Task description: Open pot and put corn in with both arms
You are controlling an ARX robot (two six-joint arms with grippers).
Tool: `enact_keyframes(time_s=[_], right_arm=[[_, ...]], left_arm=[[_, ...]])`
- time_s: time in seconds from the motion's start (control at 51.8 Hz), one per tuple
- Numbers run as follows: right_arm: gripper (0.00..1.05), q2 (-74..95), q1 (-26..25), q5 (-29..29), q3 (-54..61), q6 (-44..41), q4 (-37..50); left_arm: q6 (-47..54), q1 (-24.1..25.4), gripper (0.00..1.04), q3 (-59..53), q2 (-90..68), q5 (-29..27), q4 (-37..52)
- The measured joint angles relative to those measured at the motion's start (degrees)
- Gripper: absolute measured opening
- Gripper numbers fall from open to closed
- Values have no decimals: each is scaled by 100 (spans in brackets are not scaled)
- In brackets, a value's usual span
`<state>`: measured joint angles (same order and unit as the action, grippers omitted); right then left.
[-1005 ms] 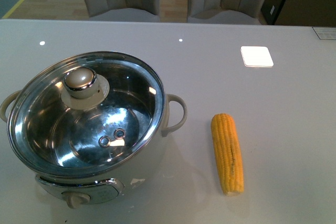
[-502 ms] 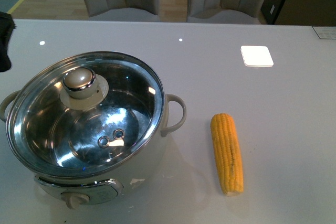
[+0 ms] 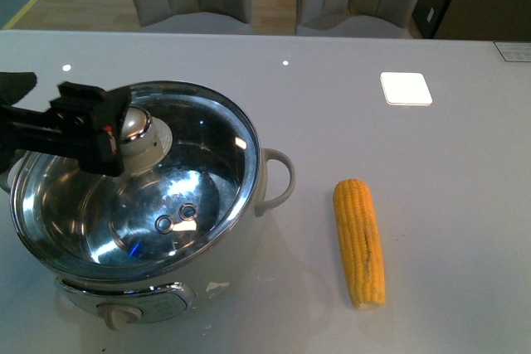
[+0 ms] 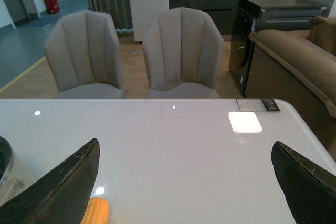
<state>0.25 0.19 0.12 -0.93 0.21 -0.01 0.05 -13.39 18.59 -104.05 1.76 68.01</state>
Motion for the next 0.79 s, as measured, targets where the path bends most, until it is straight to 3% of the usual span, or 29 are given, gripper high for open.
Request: enact_keyframes(time_s=[0.406, 0.792], right_arm=[[96, 0, 0, 2, 0, 0, 0], [96, 0, 0, 2, 0, 0, 0]], left_arm=[[184, -236, 98, 549, -1532, 188, 789], [101, -225, 98, 638, -1633, 195, 675]])
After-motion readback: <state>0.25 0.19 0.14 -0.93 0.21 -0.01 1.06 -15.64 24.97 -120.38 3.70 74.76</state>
